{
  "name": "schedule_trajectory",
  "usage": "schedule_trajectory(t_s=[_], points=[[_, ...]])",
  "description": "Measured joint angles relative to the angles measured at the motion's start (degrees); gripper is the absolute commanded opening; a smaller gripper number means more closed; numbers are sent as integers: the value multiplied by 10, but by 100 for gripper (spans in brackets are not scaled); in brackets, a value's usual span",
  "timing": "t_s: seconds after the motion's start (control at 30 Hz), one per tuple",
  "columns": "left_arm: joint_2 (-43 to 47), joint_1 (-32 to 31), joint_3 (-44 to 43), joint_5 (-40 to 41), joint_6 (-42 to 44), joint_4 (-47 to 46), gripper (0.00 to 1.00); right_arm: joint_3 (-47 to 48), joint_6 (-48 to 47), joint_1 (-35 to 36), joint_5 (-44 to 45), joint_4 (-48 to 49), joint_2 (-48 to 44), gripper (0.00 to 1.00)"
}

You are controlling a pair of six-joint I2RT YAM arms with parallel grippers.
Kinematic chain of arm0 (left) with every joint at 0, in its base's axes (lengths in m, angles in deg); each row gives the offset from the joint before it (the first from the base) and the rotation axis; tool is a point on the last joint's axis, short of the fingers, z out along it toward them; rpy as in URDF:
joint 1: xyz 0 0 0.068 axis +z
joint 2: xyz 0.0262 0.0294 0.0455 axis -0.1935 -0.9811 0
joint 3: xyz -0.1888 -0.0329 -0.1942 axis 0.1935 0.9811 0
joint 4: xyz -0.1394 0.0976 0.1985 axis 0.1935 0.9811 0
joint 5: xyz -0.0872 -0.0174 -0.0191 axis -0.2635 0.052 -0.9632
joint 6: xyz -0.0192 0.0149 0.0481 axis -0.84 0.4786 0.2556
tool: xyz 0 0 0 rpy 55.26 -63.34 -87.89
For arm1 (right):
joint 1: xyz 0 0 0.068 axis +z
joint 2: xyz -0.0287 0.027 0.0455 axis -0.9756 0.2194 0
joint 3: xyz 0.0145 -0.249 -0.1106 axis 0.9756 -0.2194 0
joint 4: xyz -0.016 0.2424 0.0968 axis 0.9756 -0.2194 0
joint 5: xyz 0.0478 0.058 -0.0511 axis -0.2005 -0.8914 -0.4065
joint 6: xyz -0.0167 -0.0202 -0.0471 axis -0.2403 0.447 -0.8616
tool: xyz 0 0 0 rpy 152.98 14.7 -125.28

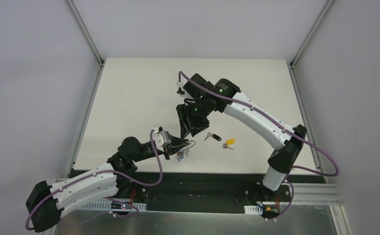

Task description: Put the keys on the keyring

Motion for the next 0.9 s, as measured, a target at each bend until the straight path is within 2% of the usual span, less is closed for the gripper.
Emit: schedule_trajectory(t_s=[0.13,0.23,0.33,0.43,0.57,0.8,0.9], points=[[0,0,0,-9,-6,0,0,-29,1,2,43,33,-48,60],[-1,0,0,-9,-13,0,0,-90,-1,5,86,91,-122,67],[-5,0,-1,-8,-23,4,0,-214,-7,6,125,199,-235,81],[-11,0,-11,-2,-32,24,0,-342,-15,2,147,298,-342,85],[-16,0,-34,21,-47,62,0,-415,-20,-3,141,374,-387,78],[-8,0,-58,51,-79,97,0,-455,-32,-3,62,454,-392,56],[1,0,-62,68,-97,111,0,-455,-31,-3,30,470,-391,51]])
